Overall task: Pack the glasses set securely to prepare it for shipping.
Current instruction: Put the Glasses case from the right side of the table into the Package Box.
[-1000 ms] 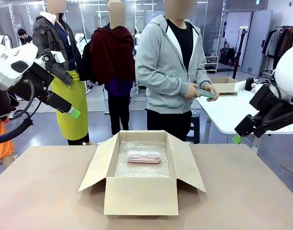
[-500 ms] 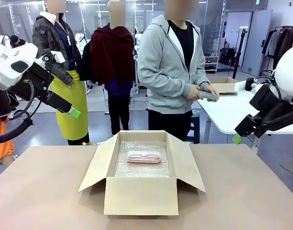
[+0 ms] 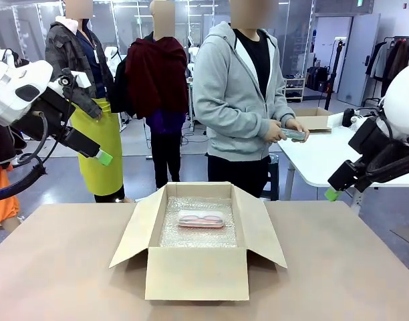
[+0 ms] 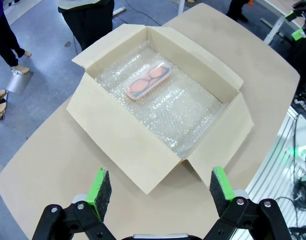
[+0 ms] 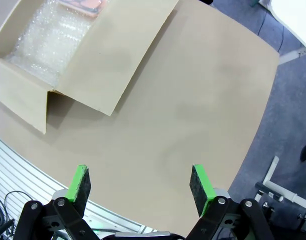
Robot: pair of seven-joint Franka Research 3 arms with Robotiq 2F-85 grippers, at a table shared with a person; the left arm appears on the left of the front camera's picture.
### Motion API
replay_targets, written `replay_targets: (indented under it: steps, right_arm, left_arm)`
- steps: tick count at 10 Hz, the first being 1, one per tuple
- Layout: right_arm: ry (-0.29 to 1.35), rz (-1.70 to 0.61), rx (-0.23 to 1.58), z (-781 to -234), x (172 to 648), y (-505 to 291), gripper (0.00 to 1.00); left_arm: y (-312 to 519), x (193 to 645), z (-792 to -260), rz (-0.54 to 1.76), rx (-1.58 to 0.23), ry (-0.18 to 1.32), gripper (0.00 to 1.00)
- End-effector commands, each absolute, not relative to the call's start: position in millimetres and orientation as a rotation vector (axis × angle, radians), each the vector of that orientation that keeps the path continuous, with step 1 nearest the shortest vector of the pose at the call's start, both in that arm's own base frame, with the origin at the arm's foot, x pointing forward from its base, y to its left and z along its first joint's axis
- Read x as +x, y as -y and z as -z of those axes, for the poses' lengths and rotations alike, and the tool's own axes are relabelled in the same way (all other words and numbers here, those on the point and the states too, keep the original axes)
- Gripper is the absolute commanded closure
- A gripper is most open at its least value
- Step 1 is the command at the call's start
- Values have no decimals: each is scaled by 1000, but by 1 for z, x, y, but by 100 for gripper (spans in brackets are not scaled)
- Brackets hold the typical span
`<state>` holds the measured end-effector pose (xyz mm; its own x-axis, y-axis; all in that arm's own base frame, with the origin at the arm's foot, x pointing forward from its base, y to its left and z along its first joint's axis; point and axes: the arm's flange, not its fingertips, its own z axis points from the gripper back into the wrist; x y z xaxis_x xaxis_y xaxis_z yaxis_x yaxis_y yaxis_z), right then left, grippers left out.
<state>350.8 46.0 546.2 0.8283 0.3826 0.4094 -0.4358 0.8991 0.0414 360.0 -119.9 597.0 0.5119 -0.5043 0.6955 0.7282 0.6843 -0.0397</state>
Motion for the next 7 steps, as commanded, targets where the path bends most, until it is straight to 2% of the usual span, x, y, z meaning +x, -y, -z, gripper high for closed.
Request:
replay_targets:
  steps: [1,7]
  right_arm:
    - [419,-424,123,-543,348,-47,0]
    - [419,-424,123,-543,348,-47,0]
  left_arm:
    - [118,359,-597,765,-364,725,0]
    - [118,359,-597,765,-364,725,0]
